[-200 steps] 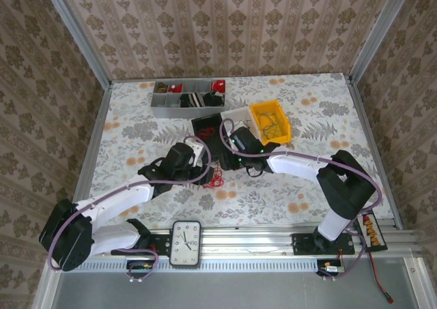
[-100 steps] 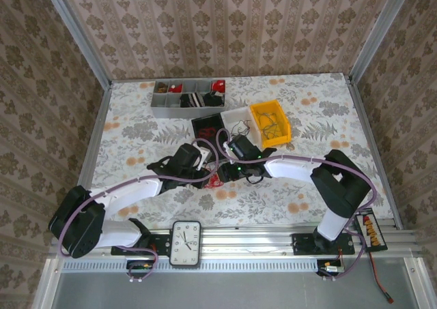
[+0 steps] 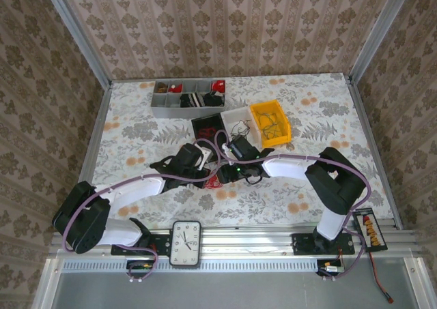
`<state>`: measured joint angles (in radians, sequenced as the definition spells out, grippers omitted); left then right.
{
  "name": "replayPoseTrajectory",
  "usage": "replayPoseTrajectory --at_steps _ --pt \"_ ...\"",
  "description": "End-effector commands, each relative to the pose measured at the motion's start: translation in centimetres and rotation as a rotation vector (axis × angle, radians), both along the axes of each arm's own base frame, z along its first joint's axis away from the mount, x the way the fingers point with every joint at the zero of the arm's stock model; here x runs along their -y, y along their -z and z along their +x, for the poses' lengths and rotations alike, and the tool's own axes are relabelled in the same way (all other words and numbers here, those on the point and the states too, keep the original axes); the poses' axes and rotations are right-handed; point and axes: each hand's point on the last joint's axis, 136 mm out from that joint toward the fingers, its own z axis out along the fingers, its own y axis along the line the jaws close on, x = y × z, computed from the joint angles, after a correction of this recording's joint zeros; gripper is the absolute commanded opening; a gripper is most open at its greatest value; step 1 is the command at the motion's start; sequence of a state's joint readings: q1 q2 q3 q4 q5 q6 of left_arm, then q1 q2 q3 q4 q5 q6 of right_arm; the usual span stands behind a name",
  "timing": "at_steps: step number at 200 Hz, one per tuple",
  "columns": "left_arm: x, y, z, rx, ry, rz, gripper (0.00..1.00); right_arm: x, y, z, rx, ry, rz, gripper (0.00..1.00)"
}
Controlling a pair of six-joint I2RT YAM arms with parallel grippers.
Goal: Untangle the cables
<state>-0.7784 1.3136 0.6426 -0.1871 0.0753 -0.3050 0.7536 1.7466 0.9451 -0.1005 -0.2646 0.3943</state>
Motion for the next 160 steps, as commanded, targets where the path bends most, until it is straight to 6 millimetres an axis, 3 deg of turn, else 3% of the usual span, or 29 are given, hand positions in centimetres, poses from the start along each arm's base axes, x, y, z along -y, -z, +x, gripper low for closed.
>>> replayPoseTrajectory --at_steps 1,54,92,123,145,160 --pt "0.1 -1.3 0.6 0.037 -0.011 -0.016 0.00 -1.2 -2.3 0.1 0.047 -0.038 0.077 0.46" --pt "-0.5 -1.5 0.7 0.039 -0.038 -0.042 0.00 -2.3 -3.6 -0.4 0.051 -0.081 0.154 0.47" --pt "-0.7 -1.8 1.0 0.032 -0.054 -0.078 0.00 -2.1 -1.0 0.0 0.009 -0.065 0.070 0.47" --pt "-0.7 -2.8 1.2 0.044 -0.066 -0.134 0.00 0.4 3.2 0.4 -0.059 0.013 -0.151 0.43" --pt "-1.8 -3.4 1.7 0.066 -0.124 -0.140 0.00 2.4 4.2 0.6 -0.049 0.075 -0.232 0.32" --pt "-4.0 -3.2 2.4 0.089 -0.245 -0.098 0.00 4.1 4.2 1.0 -0.030 0.136 -0.284 0.23"
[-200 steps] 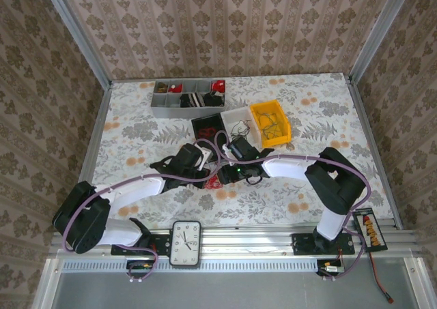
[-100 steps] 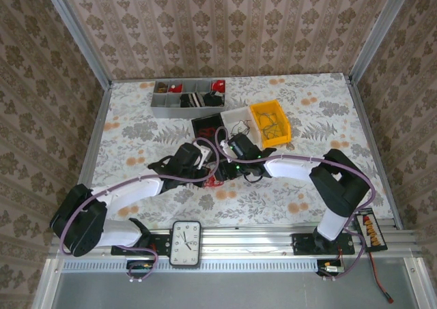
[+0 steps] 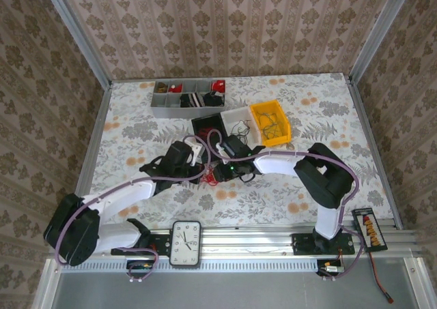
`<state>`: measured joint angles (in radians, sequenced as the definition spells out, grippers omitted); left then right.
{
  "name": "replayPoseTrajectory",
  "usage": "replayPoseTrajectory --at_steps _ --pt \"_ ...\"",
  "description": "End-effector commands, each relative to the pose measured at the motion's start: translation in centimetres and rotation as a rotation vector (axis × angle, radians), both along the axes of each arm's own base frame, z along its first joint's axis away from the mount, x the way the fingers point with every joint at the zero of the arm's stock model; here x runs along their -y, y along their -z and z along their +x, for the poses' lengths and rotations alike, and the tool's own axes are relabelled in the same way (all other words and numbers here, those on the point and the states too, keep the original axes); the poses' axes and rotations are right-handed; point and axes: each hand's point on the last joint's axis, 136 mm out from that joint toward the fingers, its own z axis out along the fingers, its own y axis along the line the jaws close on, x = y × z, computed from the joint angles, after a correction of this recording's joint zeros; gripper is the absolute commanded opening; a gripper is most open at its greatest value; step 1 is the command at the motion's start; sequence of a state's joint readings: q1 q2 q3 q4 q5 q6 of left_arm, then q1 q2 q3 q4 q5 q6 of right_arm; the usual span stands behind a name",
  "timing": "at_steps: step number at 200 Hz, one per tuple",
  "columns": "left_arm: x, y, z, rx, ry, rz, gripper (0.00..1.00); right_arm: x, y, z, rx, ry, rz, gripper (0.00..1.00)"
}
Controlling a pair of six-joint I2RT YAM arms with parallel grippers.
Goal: Untangle the cables
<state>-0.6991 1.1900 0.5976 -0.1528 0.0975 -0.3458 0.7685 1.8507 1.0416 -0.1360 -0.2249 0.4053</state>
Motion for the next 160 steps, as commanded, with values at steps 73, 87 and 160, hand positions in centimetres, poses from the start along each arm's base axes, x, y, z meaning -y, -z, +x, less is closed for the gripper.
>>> replayPoseTrajectory --at_steps 73,87,160 --pt "-13.4 1.8 1.2 -0.052 -0.710 0.123 0.00 10.8 2.4 -0.2 -0.016 0.347 -0.264 0.10" --pt "-14.2 1.8 0.9 -0.060 -0.752 0.145 0.00 11.7 2.3 -0.3 -0.024 0.386 -0.258 0.10" --pt "-19.8 -4.8 1.0 0.139 -0.978 0.192 0.00 17.0 2.3 -0.8 -0.025 0.599 -0.288 0.10"
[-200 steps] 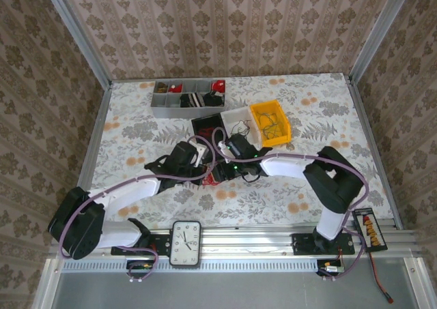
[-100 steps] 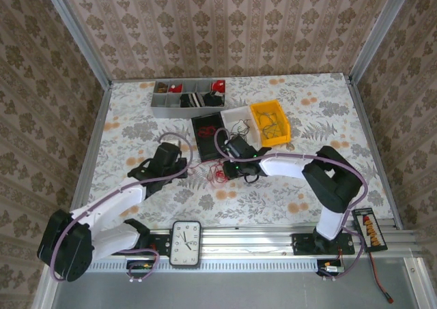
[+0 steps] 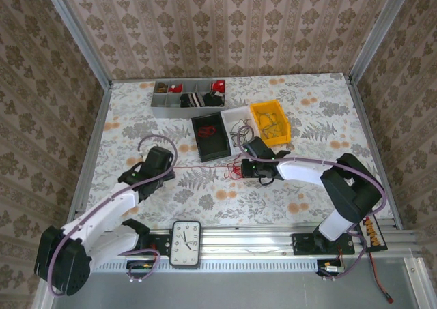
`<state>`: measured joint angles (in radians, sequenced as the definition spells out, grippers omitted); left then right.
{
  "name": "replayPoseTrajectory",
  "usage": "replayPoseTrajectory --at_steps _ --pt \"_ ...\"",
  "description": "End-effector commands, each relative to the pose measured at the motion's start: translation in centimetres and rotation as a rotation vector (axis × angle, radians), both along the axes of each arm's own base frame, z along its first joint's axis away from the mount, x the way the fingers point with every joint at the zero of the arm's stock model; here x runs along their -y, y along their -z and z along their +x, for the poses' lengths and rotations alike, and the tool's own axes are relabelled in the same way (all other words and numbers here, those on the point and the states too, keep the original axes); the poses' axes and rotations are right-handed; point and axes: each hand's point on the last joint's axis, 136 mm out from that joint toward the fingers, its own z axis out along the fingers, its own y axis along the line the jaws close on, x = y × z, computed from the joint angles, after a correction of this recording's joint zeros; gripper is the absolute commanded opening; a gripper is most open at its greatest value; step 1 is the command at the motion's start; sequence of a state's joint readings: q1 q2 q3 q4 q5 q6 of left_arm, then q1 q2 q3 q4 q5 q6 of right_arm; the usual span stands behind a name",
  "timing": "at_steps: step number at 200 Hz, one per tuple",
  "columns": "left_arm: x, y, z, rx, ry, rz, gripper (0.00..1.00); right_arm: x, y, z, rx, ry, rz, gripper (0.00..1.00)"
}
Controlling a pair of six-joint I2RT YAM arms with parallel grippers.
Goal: Untangle the cables
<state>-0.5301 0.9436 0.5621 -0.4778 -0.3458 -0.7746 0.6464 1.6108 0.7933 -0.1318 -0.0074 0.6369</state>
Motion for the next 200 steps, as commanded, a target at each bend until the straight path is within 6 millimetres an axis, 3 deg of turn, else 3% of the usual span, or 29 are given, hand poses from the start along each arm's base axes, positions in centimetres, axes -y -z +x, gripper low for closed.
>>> replayPoseTrajectory --at_steps 1,67,101,145,184,188,200 --pt "-5.5 -3.9 -0.1 0.106 -0.198 0.148 0.00 6.6 2.7 -1.9 -0.084 0.176 -0.199 0.10" --pt "-7.0 -10.1 1.3 0.260 -0.239 0.138 0.00 9.6 3.2 -2.2 -0.089 0.318 -0.210 0.12" --pt "-3.6 -14.8 4.2 0.390 -0.058 0.085 0.00 9.1 3.0 -1.9 -0.070 0.298 -0.178 0.12" --pt "-1.0 -18.2 6.6 0.476 0.036 0.041 0.00 8.2 3.1 -1.5 -0.066 0.276 -0.144 0.13" --pt "2.4 -20.0 9.1 0.542 0.133 0.003 0.00 8.0 3.1 -1.1 -0.056 0.273 -0.135 0.13" --pt "3.7 -20.1 9.0 0.548 0.168 -0.007 0.00 8.0 3.2 -1.2 -0.057 0.273 -0.135 0.13" --pt "5.2 -20.4 9.5 0.567 0.196 -0.013 0.00 8.0 3.2 -1.1 -0.057 0.271 -0.135 0.13"
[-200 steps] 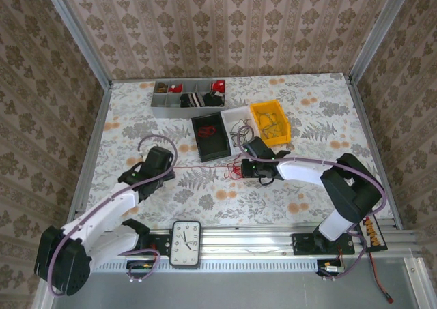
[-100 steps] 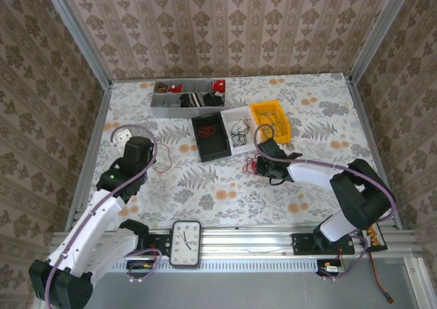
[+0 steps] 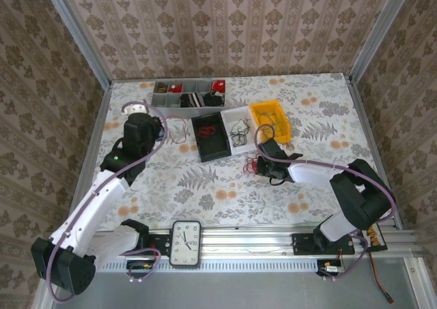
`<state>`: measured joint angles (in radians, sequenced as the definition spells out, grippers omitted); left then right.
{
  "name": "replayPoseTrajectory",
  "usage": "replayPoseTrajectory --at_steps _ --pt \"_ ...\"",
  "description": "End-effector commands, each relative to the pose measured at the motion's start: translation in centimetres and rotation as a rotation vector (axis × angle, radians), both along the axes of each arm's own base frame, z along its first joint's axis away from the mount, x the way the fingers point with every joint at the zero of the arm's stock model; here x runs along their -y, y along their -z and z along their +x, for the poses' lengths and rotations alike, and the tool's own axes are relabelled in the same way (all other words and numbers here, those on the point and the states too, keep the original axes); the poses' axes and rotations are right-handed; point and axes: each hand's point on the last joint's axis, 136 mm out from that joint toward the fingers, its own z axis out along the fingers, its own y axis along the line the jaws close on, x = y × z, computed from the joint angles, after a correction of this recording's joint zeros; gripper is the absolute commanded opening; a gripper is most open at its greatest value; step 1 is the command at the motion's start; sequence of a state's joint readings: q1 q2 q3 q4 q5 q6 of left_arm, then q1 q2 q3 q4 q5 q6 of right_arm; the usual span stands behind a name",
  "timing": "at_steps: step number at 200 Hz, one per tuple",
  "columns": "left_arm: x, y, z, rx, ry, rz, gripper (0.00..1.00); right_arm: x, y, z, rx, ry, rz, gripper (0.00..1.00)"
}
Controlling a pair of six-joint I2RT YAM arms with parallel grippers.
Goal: Untangle the cables
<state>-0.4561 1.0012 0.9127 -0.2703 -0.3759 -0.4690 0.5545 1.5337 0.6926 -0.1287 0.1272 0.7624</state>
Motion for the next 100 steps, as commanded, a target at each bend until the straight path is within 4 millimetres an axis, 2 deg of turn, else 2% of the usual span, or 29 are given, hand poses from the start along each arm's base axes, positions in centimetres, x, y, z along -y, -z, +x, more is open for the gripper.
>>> replayPoseTrajectory --at_steps 1,29,49,72,100 --pt "3.9 -3.1 1.2 0.108 0.117 -0.020 0.00 1.7 2.6 -1.8 -0.086 0.006 -0.072 0.13" --pt "7.0 -3.5 2.0 0.142 0.171 -0.012 0.00 1.7 2.6 -1.7 -0.085 0.001 -0.075 0.13" --pt "8.1 -3.0 2.6 0.141 0.170 -0.021 0.00 1.7 2.5 -1.8 -0.080 0.001 -0.075 0.13" --pt "9.1 -0.6 3.3 0.085 0.167 -0.031 0.00 1.7 2.5 -1.8 -0.076 -0.001 -0.073 0.13" --pt "9.3 3.0 3.9 0.000 0.119 -0.066 0.00 1.7 2.6 -1.8 -0.069 0.001 -0.069 0.14"
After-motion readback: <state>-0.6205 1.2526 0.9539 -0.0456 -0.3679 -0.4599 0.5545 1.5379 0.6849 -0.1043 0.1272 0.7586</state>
